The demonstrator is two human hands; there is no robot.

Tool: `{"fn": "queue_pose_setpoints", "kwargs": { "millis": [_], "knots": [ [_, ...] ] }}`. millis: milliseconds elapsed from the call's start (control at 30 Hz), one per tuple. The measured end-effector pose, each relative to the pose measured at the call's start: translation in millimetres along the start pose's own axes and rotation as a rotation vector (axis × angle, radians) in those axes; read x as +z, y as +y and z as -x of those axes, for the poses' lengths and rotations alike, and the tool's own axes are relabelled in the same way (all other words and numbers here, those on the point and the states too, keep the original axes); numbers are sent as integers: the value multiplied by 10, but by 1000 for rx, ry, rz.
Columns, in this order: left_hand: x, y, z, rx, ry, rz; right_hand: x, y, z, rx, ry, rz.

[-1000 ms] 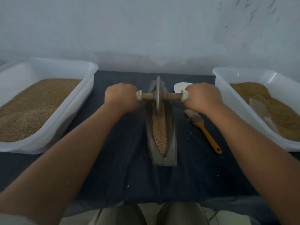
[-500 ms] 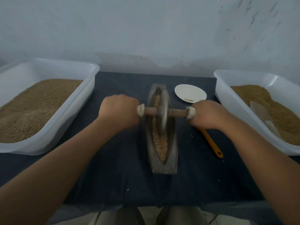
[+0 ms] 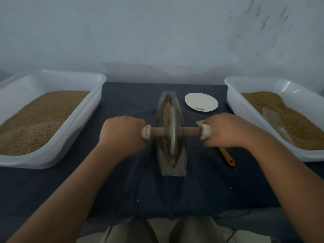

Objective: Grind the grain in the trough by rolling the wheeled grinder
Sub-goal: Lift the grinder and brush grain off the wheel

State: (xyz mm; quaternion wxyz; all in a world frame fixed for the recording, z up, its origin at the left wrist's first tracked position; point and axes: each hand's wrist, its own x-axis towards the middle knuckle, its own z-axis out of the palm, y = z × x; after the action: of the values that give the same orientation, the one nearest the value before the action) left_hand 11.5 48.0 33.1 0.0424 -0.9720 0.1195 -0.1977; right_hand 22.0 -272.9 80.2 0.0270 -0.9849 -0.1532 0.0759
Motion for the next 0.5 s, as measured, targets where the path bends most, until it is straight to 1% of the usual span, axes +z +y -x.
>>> {"fn": "queue_pose_setpoints", "kwargs": {
  "millis": [167, 267, 333, 367, 400, 433, 467, 500],
  "knots": [
    [130, 21, -21, -135, -66, 131, -96, -197, -61, -47, 252, 209],
    [227, 1, -19, -164, -77, 165, -143, -297, -130, -91, 293, 321],
    [255, 19, -5, -192, -50, 190, -220, -294, -145, -141, 238, 353],
    [267, 27, 11, -207, -34, 210, -279, -272, -126, -156, 204, 316],
    [279, 30, 35, -220, -21, 232, -340, -246, -80, -159, 214, 186],
    [289, 32, 62, -235, -18, 253, -389, -211, -2, -161, 294, -23],
    [298, 26, 87, -250, -18, 277, -402, -154, 82, -159, 452, -258],
    [306, 18, 108, -268, -21, 307, -354, -61, 158, -132, 653, -445]
  ]
}}
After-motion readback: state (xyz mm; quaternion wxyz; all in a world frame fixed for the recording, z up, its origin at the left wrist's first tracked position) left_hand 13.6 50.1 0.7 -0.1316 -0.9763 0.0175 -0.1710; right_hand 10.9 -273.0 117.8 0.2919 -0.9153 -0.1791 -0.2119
